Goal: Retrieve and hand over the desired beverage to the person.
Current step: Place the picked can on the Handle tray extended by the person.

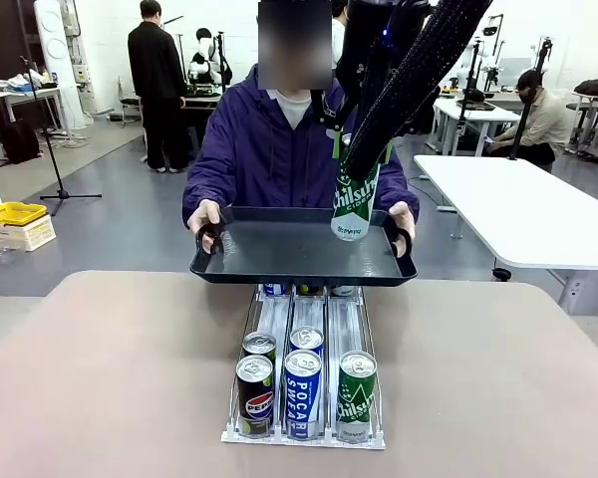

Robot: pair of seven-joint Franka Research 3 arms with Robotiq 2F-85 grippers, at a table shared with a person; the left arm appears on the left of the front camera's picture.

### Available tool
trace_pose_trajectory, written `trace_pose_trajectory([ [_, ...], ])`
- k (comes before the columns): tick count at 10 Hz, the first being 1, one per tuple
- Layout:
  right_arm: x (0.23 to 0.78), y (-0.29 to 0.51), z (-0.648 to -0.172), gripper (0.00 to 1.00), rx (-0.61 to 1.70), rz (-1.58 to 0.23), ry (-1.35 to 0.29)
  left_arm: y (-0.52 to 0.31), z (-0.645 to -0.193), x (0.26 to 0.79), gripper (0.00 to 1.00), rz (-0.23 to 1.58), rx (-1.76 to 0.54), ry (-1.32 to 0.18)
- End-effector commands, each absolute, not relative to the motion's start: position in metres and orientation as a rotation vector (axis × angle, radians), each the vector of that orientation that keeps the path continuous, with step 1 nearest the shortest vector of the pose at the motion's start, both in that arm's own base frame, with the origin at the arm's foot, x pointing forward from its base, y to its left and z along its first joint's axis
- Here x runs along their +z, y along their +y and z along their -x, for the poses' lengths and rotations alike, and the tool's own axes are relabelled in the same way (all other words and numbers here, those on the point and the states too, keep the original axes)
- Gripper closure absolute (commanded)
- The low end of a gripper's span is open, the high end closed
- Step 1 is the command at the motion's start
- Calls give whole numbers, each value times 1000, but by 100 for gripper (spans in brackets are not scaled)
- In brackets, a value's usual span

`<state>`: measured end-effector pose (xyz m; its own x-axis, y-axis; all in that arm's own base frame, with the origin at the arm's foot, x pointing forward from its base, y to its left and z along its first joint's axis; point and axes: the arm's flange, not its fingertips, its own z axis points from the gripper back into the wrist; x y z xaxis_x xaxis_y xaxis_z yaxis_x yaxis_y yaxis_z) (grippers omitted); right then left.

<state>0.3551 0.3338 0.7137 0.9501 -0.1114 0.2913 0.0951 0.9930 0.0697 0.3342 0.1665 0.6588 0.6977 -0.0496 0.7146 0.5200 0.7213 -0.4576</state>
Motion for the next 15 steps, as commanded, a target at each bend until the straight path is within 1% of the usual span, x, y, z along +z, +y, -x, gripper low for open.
trace_pose_trajectory([
  [1,714,331,-351,100,-124,-35,-323,167,-334,659,0,707,-366,-750],
  [4,714,331,-351,100,-124,-35,-323,167,-334,659,0,707,-366,-750],
  [5,714,334,-355,42,-105,-55,-299,167,-334,659,0,707,-366,-750],
  [6,712,335,-375,42,12,-35,-271,167,-334,659,0,707,-366,-750],
  [7,708,336,-391,42,90,-33,-275,167,-334,659,0,707,-366,-750],
  [11,682,343,-471,42,47,-63,-302,167,-334,659,0,707,-366,-750],
  [13,663,337,-515,42,-3,-63,-278,167,-334,659,0,707,-366,-750],
  [15,650,325,-547,42,-16,-85,-253,167,-334,659,0,707,-366,-750],
])
